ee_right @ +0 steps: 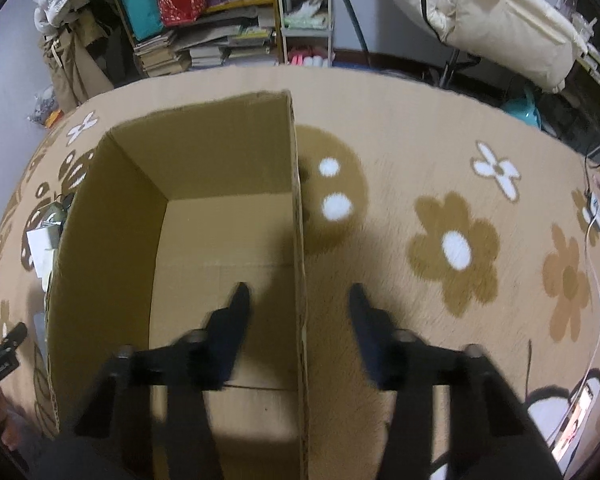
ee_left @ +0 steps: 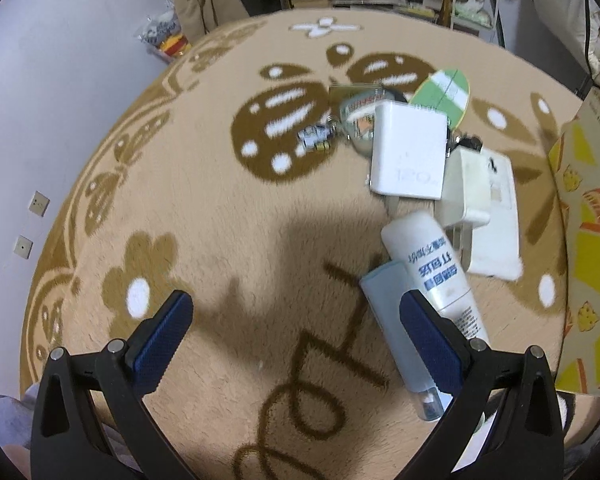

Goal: Organize rigid objects
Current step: 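Reach the left tool down to the light-blue cylinder and grasp it while the right tool pinches the box wall, then lift the light-blue cylinder with the left tool and carry it over the box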

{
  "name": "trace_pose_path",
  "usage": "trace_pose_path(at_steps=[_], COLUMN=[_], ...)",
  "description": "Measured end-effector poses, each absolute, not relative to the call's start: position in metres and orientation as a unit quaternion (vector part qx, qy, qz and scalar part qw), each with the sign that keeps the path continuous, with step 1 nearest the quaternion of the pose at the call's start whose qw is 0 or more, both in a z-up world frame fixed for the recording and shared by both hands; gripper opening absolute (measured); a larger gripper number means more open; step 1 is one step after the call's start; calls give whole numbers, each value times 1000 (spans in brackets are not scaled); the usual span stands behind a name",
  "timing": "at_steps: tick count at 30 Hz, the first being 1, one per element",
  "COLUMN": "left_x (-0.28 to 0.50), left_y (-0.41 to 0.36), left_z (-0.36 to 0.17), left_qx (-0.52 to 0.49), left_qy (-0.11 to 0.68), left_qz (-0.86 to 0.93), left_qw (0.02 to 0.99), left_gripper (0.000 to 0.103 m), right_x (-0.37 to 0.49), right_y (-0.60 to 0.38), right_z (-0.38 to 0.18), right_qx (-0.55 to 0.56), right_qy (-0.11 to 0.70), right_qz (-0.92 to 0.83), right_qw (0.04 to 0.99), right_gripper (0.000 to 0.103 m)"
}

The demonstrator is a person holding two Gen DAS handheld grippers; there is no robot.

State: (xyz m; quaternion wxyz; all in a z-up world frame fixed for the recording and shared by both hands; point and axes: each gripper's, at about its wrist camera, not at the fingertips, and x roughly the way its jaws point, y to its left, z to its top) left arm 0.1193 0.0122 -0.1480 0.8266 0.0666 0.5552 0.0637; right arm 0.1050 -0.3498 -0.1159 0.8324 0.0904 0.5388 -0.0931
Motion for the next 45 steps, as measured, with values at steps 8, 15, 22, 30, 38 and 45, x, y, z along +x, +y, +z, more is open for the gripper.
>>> trace_pose_path(at_steps=[8,15,22,30,38,45], left_x=[121,121,115,116,110,102], left_y=[3,-12,-21,-5,-1,2], left_z=[-160,-170,-177,-195,-189,-177], left_qx=[71,78,134,122,65,79], left_qy=[567,584,581,622,635,612], left_qz=[55,26,49,71,32,59], left_qw=[819,808,801,770,769,785], left_gripper=[102,103,103,92,28,26], right_x=[103,102,102,101,101,101], right_y=[-345,-345,-345,-347,-346,-347], right_z=[-119,-121,-122,-121,-122,-122], right_qx=[79,83,85,87,85,88], right_qy=[546,546,546,546,546,546], right_qz=[-89,-88,-88,-88,-88,-88], right_qw=[829,829,829,829,829,829], right_gripper=[4,4,4,4,4,4])
